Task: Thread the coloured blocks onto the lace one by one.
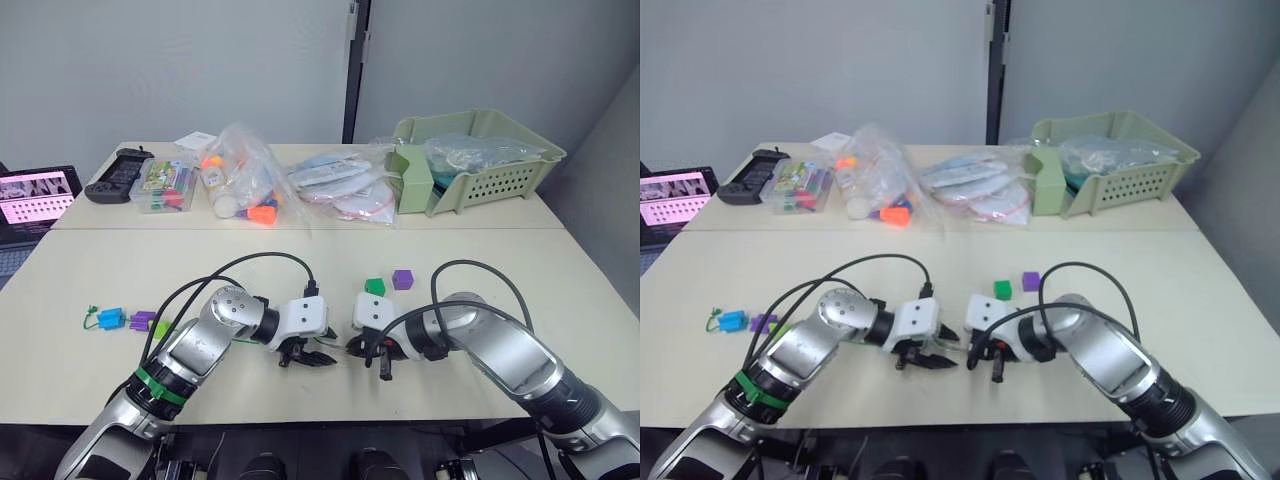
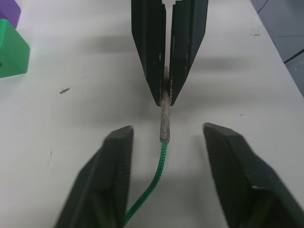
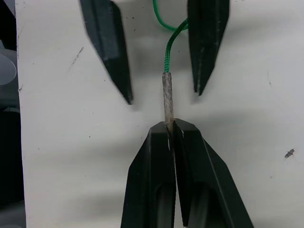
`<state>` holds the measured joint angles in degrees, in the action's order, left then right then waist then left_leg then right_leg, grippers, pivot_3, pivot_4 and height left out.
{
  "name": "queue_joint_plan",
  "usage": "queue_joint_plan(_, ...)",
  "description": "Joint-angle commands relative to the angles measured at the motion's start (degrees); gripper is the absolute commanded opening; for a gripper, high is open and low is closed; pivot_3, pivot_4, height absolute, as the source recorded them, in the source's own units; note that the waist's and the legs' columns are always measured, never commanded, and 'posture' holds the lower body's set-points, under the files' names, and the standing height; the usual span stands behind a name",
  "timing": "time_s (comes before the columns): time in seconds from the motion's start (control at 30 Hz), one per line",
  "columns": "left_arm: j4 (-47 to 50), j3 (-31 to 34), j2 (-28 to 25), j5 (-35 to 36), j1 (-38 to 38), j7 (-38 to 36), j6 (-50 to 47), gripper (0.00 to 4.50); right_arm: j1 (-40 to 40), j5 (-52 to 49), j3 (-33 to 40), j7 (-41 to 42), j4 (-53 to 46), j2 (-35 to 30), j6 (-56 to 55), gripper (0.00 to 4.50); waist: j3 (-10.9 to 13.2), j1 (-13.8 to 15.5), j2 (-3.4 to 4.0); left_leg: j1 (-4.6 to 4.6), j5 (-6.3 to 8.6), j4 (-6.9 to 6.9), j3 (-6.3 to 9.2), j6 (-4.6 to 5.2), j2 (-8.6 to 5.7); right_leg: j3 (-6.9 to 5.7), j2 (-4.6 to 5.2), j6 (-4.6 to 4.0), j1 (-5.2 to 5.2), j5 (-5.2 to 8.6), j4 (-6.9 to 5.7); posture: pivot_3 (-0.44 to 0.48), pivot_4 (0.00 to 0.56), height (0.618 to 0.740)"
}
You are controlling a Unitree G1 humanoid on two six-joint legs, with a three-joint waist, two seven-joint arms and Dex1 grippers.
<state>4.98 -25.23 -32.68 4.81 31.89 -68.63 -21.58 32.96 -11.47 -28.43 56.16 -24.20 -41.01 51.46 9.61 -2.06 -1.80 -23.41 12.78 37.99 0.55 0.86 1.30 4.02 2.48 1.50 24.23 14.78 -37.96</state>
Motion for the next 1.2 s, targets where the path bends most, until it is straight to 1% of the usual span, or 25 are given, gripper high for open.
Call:
queue_joint_plan(0.03, -0.1, 0.2, 0.9, -0.3, 2.0, 0.5, -0.3, 0.98, 0.6, -0.2, 0.7, -0.1, -2.0, -0.3, 0.3, 0.0, 0.0, 0.1, 0.0, 0.0, 0.0, 0.01, 0.01, 0.0, -0.01, 0.0, 0.0, 0.0, -0.01, 0.0, 0.0, 0.0, 0.15, 0.74)
queue_joint_plan(0.13, -0.4, 0.2, 1.3, -0.5, 2.3, 0.7, -0.3, 0.04, 0.6, -0.3, 0.7, -0.1, -1.9, -0.3, 0.3, 0.0, 0.0, 0.1, 0.0, -0.01, 0.0, 0.03, 0.03, 0.0, -0.03, 0.0, 0.02, 0.0, -0.01, 0.0, 0.0, 0.0, 0.15, 0.74)
queue_joint_plan(0.5, -0.3, 0.6, 1.9, -0.1, 2.2, 1.3, -1.0, 0.04, 0.4, -0.5, 0.3, 0.3, -2.1, -0.9, 0.2, 0.0, 0.0, 0.0, 0.0, -0.02, 0.0, 0.03, 0.1, 0.0, -0.05, -0.01, 0.03, 0.0, -0.02, 0.0, -0.01, 0.0, 0.15, 0.74)
queue_joint_plan(0.6, -0.6, 1.0, 1.9, 0.2, 2.1, 1.3, -0.9, 0.04, -0.1, -0.6, 1.2, -0.6, -2.4, -0.3, 0.0, 0.0, 0.0, 0.0, 0.0, -0.02, 0.0, 0.03, 0.11, 0.0, -0.06, -0.02, 0.03, 0.0, -0.02, 0.0, -0.01, 0.0, 0.15, 0.74)
queue_joint_plan(0.67, -0.8, 1.2, 1.6, 0.3, 1.9, 1.0, -0.5, 0.0, -0.8, -0.5, 2.5, -2.2, -2.9, 0.3, -0.1, 0.72, 0.0, 0.0, 0.0, -0.02, 0.0, 0.03, 0.12, 0.0, -0.06, -0.01, 0.02, 0.0, -0.02, 0.0, -0.01, 0.0, 0.15, 0.74)
queue_joint_plan(0.73, -1.0, 1.3, 1.3, 0.3, 1.7, 0.8, 0.0, 0.0, -1.7, -1.7, 3.8, -2.1, -4.2, -0.2, 0.7, 1.34, 0.0, 0.1, 0.0, -0.02, 0.0, 0.03, 0.13, 0.0, -0.06, -0.01, 0.03, 0.01, -0.02, 0.0, -0.01, 0.0, 0.15, 0.74)
queue_joint_plan(0.87, -1.8, 2.5, 0.2, 1.1, 1.3, -0.1, 1.0, 0.0, -7.5, -6.6, 15.0, -5.7, -10.2, -0.6, 6.2, 2.69, 0.0, 0.6, 0.0, -0.08, 0.0, 0.03, 0.21, 0.0, -0.12, -0.03, 0.06, 0.01, -0.03, 0.0, -0.02, 0.0, 0.15, 0.74)
queue_joint_plan(1.0, -2.5, 3.5, -0.5, 1.5, 0.5, -0.7, 2.2, 0.0, -14.2, -10.1, 29.0, -12.2, -14.9, 3.1, 12.4, 4.1, 0.0, 1.2, 0.0, -0.07, 0.0, 0.07, 0.22, 0.0, -0.15, -0.03, 0.1, 0.02, -0.06, 0.0, -0.01, 0.0, 0.15, 0.74)
queue_joint_plan(1.07, -2.7, 4.2, -0.5, 2.2, 0.2, -0.9, 2.1, 0.0, -17.0, -9.8, 34.4, -16.9, -15.8, 6.7, 13.5, 4.1, 0.0, 1.3, 0.0, -0.08, 0.0, 0.07, 0.23, 0.0, -0.15, -0.04, 0.09, 0.02, -0.07, 0.01, -0.01, 0.0, 0.15, 0.74)
queue_joint_plan(1.1, -2.7, 4.6, -0.6, 2.4, 0.1, -1.0, 2.1, 0.0, -19.2, -7.9, 36.1, -20.9, -15.8, 8.7, 13.6, 4.1, 0.0, 1.3, 0.0, -0.07, 0.0, 0.07, 0.22, 0.0, -0.15, -0.03, 0.1, 0.03, -0.06, 0.01, -0.01, 0.0, 0.15, 0.74)
queue_joint_plan(1.2, -2.8, 4.9, -1.3, 2.5, -0.2, -1.4, 2.5, 0.0, -25.1, -2.7, 36.8, -31.8, -15.6, 15.2, 11.0, 4.1, 0.0, 1.3, -0.01, -0.08, 0.0, 0.07, 0.21, 0.0, -0.16, -0.02, 0.11, 0.04, -0.06, 0.02, -0.02, 0.0, 0.15, 0.74)
